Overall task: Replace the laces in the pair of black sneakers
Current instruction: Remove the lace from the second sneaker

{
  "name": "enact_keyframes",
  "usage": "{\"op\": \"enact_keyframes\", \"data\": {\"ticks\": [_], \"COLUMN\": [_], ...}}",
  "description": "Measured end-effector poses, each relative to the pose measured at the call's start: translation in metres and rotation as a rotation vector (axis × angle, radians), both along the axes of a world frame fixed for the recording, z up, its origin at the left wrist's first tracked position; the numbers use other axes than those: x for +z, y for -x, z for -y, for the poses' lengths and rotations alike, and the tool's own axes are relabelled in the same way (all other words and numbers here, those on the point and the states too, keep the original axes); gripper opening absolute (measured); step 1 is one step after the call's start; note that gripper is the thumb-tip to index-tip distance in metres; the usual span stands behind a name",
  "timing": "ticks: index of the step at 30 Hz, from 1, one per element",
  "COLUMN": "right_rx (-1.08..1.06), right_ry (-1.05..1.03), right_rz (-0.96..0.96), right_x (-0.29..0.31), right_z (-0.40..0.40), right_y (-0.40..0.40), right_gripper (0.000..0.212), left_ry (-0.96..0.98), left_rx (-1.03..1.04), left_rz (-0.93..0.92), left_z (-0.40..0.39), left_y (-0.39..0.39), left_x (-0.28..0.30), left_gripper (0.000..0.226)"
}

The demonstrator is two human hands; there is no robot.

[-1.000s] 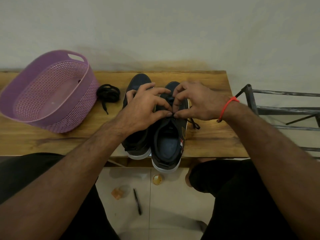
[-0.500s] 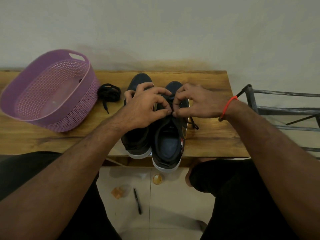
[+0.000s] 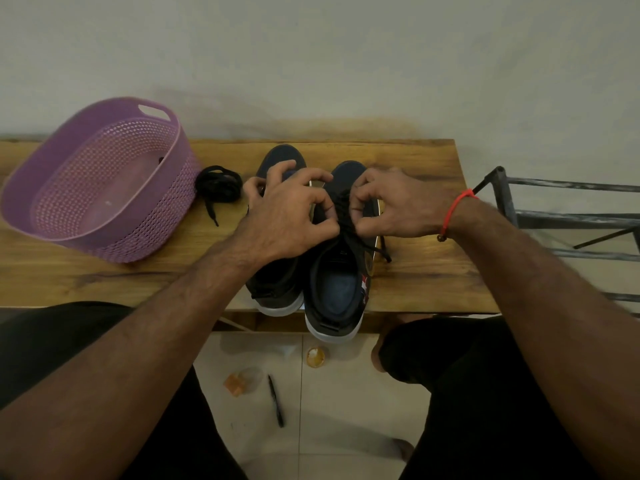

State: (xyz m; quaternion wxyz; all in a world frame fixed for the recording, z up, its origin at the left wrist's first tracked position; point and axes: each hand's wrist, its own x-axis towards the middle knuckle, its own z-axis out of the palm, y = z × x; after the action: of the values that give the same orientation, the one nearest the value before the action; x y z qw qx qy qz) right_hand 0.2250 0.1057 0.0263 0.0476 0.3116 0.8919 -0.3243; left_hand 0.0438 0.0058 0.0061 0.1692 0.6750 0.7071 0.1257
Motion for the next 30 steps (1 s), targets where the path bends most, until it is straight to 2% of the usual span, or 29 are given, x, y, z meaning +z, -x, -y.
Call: {"op": "enact_keyframes", "data": {"ticks": [4,7,11,15,20,24,26,30], "right_rx": [0.004,0.011,0.028,0.029,-0.011,-0.012,-0.018,-0.041], "right_ry": [-0.047,-0.074,-0.106,-0.059,-0.034,-0.019,-0.006,0.009], "right_rz": [-0.004,-0.017,-0.053,-0.043,-0.036,-0.059,-0.063,-0.055], "right_x": [-0.005,-0.004,-0.002,0.002,0.007,0.007,0.009,0.009], "right_z": [-0.002,-0.002,-0.002,-0.003,-0.004,-0.003,-0.004,-0.004], "right_y": [0.0,0.003,0.003,0.001,-0.004,-0.002,-0.002,-0.005], "right_gripper": [0.026,0.018,0.005,0.005,0.005,0.009,0.011,0.009], "left_ry": [0.035,0.035,0.063,0.052,-0.052,0.013,0.015,-0.038], "left_rx": [-0.033,-0.07,-0.096,-0.045,0.095,-0.06,-0.068,0.047], "left_rz": [0.038,0.037,0.015,0.035,0.13,0.044,0.037,0.081], "left_z": [-0.001,-0.002,-0.002,-0.003,-0.004,-0.003,-0.002,-0.005], "left_y": [0.001,0.005,0.008,0.007,0.009,0.007,0.004,0.006], "left_x": [0.001,0.004,0.004,0.004,0.003,0.003,0.001,0.002], "left_gripper": [0.014,0.007,0.014,0.01,0.005,0.026,0.022,0.011]}}
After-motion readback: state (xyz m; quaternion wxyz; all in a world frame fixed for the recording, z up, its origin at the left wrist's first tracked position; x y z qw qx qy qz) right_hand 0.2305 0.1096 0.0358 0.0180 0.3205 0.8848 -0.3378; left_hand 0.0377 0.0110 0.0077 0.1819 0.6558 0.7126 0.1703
